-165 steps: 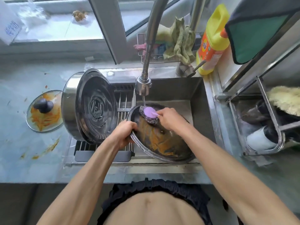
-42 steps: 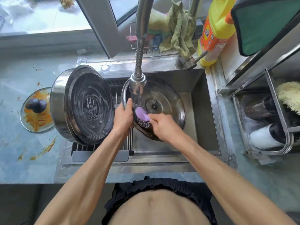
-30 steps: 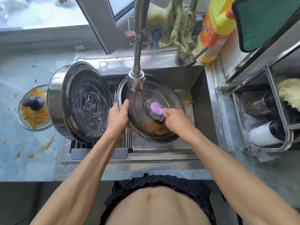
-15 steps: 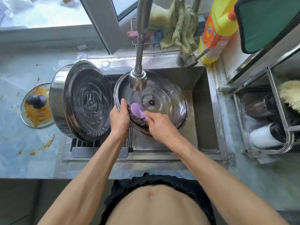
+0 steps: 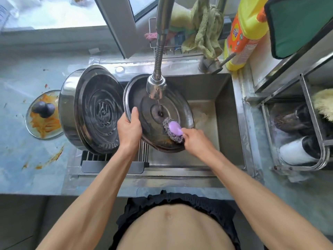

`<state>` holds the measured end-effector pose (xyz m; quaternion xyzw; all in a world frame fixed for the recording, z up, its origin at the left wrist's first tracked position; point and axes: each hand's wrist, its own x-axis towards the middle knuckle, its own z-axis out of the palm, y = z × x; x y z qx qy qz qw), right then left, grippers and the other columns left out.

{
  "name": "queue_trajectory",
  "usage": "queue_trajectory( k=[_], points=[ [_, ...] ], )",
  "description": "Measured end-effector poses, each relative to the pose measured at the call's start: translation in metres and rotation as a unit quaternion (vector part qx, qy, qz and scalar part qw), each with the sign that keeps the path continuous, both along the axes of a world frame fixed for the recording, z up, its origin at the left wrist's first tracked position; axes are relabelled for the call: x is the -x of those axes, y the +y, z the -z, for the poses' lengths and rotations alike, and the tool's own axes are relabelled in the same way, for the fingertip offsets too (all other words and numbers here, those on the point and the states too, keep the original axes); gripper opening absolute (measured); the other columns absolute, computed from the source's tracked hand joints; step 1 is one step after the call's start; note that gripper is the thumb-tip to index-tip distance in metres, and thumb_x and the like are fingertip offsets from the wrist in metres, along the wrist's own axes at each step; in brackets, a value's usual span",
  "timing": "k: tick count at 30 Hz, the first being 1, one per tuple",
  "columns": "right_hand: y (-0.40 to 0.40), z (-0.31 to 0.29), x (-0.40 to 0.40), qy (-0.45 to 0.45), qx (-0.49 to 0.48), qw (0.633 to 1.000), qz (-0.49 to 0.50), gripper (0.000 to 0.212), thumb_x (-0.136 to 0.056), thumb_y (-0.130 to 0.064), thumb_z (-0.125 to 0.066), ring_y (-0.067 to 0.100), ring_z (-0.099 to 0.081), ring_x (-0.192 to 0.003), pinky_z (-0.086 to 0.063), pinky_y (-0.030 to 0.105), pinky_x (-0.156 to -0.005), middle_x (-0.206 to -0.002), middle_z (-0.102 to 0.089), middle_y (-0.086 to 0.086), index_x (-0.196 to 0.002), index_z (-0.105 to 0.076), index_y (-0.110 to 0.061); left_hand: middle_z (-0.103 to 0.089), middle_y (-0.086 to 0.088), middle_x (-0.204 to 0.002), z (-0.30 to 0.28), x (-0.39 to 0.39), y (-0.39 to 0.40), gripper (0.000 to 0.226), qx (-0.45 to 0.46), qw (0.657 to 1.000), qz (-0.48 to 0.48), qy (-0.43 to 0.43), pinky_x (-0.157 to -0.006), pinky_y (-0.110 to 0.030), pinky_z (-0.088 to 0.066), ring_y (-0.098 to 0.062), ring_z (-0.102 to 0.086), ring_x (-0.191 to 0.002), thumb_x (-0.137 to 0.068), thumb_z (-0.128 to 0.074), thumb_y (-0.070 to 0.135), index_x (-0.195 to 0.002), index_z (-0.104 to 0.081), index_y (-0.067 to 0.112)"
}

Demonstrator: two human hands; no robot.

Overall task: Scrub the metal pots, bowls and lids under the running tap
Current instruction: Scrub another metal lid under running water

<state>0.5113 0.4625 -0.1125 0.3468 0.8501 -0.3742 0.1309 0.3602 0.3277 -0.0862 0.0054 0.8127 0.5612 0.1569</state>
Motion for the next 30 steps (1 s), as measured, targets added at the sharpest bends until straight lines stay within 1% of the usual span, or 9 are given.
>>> queue_trajectory(
  k=[4, 9, 13, 17, 19, 21, 26, 28, 30],
  points=[
    [-0.033, -0.022, 0.007, 0.069, 0.033, 0.995, -0.059, 0.019, -0.099, -0.018, -0.044, 0.035, -0.053, -0.082, -0.047, 0.041, -0.072, -0.087, -0.064, 0.013, -0.104, -0.062, -0.02, -0.058, 0.006, -0.074, 0.005, -0.003, 0.002, 0.03, 0.019, 1.0, -0.007, 0.008, -0.064, -0.02, -0.044, 0.005, -0.049, -0.057, -0.105, -0.052, 0.034, -0.085, -0.061, 0.014],
    [-0.001, 0.004, -0.006, -0.038, 0.004, 0.999, -0.012, 0.017, -0.094, -0.013, -0.042, 0.036, -0.058, -0.087, -0.043, 0.035, -0.068, -0.098, -0.062, 0.012, -0.098, -0.056, -0.022, -0.059, 0.01, -0.072, 0.004, -0.004, -0.004, 0.032, 0.002, 1.0, -0.015, 0.006, -0.063, -0.013, -0.045, 0.007, -0.052, -0.058, -0.106, -0.053, 0.032, -0.078, -0.058, 0.018],
    [-0.033, -0.015, -0.001, 0.041, 0.042, 0.996, -0.069, 0.019, -0.097, -0.015, -0.042, 0.034, -0.058, -0.075, -0.048, 0.041, -0.063, -0.078, -0.062, 0.01, -0.099, -0.06, -0.02, -0.064, 0.007, -0.078, 0.009, -0.007, -0.003, 0.029, 0.0, 1.0, -0.019, -0.007, -0.07, -0.016, -0.047, 0.008, -0.055, -0.063, -0.105, -0.053, 0.034, -0.081, -0.062, 0.02],
    [0.011, -0.008, -0.007, -0.067, -0.017, 0.997, -0.033, 0.018, -0.095, -0.011, -0.041, 0.035, -0.057, -0.089, -0.042, 0.035, -0.069, -0.1, -0.059, 0.012, -0.1, -0.056, -0.021, -0.071, 0.011, -0.087, 0.01, -0.004, -0.009, 0.024, -0.025, 0.998, -0.029, -0.046, -0.084, -0.023, -0.053, 0.001, -0.065, -0.081, -0.105, -0.055, 0.034, -0.086, -0.067, 0.024],
    [0.026, -0.005, -0.011, -0.11, -0.062, 0.992, -0.02, 0.028, -0.093, -0.01, -0.042, 0.037, -0.058, -0.1, -0.038, 0.034, -0.073, -0.11, -0.058, 0.013, -0.112, -0.058, -0.022, -0.07, 0.014, -0.083, 0.008, -0.003, -0.01, 0.023, -0.032, 0.998, -0.017, -0.052, -0.077, -0.018, -0.053, 0.006, -0.065, -0.076, -0.105, -0.057, 0.031, -0.086, -0.068, 0.023],
    [0.022, -0.002, -0.006, -0.082, -0.074, 0.994, -0.015, 0.031, -0.093, -0.01, -0.042, 0.036, -0.06, -0.099, -0.039, 0.034, -0.071, -0.108, -0.061, 0.013, -0.117, -0.058, -0.022, -0.07, 0.014, -0.081, 0.007, -0.003, -0.008, 0.022, -0.039, 0.997, -0.006, -0.059, -0.072, -0.015, -0.052, 0.008, -0.066, -0.074, -0.105, -0.058, 0.028, -0.086, -0.067, 0.022],
    [-0.037, 0.003, 0.006, 0.047, 0.005, 0.996, -0.071, 0.028, -0.1, -0.013, -0.044, 0.031, -0.061, -0.067, -0.055, 0.044, -0.062, -0.081, -0.067, 0.013, -0.121, -0.061, -0.018, -0.078, -0.002, -0.1, 0.025, -0.007, -0.017, 0.022, -0.074, 0.991, -0.014, -0.108, -0.099, -0.051, -0.056, -0.022, -0.072, -0.101, -0.092, -0.067, 0.04, -0.096, -0.072, 0.018],
    [-0.041, 0.007, 0.004, 0.059, -0.002, 0.995, -0.077, 0.026, -0.101, -0.017, -0.043, 0.031, -0.062, -0.066, -0.056, 0.049, -0.062, -0.078, -0.066, 0.011, -0.119, -0.061, -0.02, -0.076, -0.011, -0.112, 0.031, -0.008, -0.024, 0.022, -0.105, 0.982, -0.045, -0.149, -0.103, -0.057, -0.052, -0.032, -0.07, -0.111, -0.092, -0.068, 0.035, -0.105, -0.071, 0.016],
    [-0.023, 0.015, -0.002, 0.017, -0.026, 0.997, -0.07, 0.03, -0.098, -0.015, -0.044, 0.034, -0.063, -0.073, -0.056, 0.045, -0.066, -0.086, -0.067, 0.012, -0.122, -0.06, -0.023, -0.074, -0.015, -0.119, 0.028, -0.01, -0.031, 0.012, -0.124, 0.974, -0.061, -0.179, -0.106, -0.056, -0.05, -0.034, -0.068, -0.116, -0.101, -0.062, 0.017, -0.108, -0.07, 0.015]
  ],
)
